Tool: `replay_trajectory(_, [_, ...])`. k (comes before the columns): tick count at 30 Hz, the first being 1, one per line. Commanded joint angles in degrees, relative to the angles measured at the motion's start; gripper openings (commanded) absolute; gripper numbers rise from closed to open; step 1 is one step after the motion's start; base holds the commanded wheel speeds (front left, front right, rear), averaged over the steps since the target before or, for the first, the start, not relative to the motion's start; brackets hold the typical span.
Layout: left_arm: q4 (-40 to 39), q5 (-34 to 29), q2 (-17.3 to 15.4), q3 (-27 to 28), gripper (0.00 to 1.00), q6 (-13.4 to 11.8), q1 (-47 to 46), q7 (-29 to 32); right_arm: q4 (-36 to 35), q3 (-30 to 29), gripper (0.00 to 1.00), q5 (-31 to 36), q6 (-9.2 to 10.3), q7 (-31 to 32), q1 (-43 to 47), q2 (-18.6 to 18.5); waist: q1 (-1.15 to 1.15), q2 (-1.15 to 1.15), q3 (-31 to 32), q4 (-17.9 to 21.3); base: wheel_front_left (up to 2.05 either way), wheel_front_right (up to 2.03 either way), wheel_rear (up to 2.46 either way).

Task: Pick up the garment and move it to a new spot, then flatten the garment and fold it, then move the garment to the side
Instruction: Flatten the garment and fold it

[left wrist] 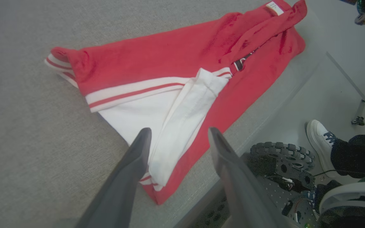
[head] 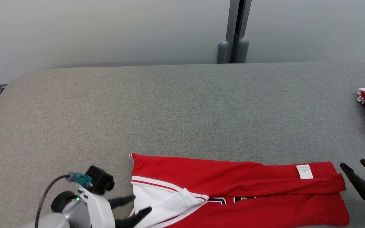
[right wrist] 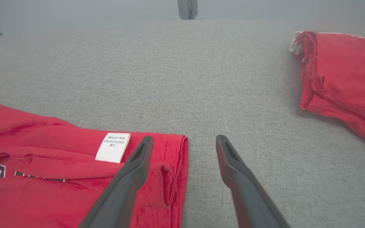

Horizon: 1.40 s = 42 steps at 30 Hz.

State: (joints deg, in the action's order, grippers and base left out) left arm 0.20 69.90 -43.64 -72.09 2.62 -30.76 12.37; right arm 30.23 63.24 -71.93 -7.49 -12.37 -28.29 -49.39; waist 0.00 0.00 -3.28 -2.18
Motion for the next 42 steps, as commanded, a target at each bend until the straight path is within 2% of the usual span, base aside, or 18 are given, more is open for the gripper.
replay_trajectory(1, [0.30,-0.73,0.28,1.40,1.00,-0.64,0.17,-2.06,0.93,-1.21,1.00,0.48,0.00,-1.50,-0.19,1.12,0.00,0.00,0.20,-0.06,0.00,0.00,0.00])
replay_trajectory(5, [1.38,-1.51,1.81,5.32,1.00,-2.25,-0.07,-10.04,3.38,-5.75,1.00,3.62,0.01,-2.88,0.40,4.04,0.00,0.00,0.49,-0.11,0.00,0.00,0.00])
replay_trajectory(11, [6.38,-4.60,5.87,11.64,1.00,-6.16,1.31,-24.74,2.54,-25.29,1.00,15.34,0.00,-2.84,5.13,10.61,0.00,0.00,0.73,0.29,0.00,0.00,0.00])
replay_trajectory(14, [9.71,-8.97,8.61,16.78,1.00,-9.97,2.39,-27.37,-0.04,-35.77,1.00,22.85,0.00,-2.85,9.49,14.67,0.00,0.00,0.83,0.40,0.00,0.00,0.00])
replay_trajectory(18, [8.80,-19.27,14.62,29.77,1.00,-10.99,8.14,-27.49,-4.45,-46.95,1.00,32.51,0.00,-2.85,15.53,20.11,0.00,0.00,0.81,0.30,0.00,0.00,0.00])
replay_trajectory(23, [5.46,-34.35,24.42,46.47,1.00,-8.50,17.05,-27.52,-8.82,-55.24,1.00,40.61,0.00,-2.86,21.27,26.15,0.00,0.00,0.74,0.03,0.00,0.00,0.00])
replay_trajectory(27, [3.04,-45.62,32.47,55.35,1.00,-4.24,23.71,-27.53,-10.22,-58.29,1.00,44.53,0.00,-2.86,23.90,29.48,0.00,0.00,0.69,-0.06,0.00,0.00,0.00])
replay_trajectory(29, [4.17,-48.34,36.12,58.52,1.00,-1.78,26.64,-27.53,-10.74,-59.13,1.00,45.90,0.00,-2.87,24.84,30.91,0.00,0.00,0.75,-0.05,0.00,0.00,0.00])
replay_trajectory(30, [4.60,-49.76,37.08,59.94,1.00,-0.22,27.45,-27.53,-11.02,-59.54,1.00,46.47,0.00,-2.87,25.25,31.41,0.00,0.00,0.78,-0.01,0.00,0.00,0.00])
replay_trajectory(33, [6.73,-52.67,39.24,62.84,1.00,2.22,29.90,-27.53,-11.89,-60.53,1.00,47.79,0.01,-2.87,26.03,32.68,0.00,0.00,0.91,0.21,0.00,0.00,0.00])
replay_trajectory(38, [8.94,-54.70,40.43,66.04,1.00,3.93,31.72,-27.54,-12.62,-61.86,1.00,49.07,0.00,-2.87,27.15,34.17,0.00,0.00,1.10,0.51,0.00,0.00,0.00])
replay_trajectory(42, [8.86,-54.17,40.62,66.12,1.00,4.45,32.14,-27.54,-12.97,-62.43,1.00,49.49,0.01,-2.87,27.84,34.78,0.00,0.00,1.24,0.46,0.00,0.00,0.00])
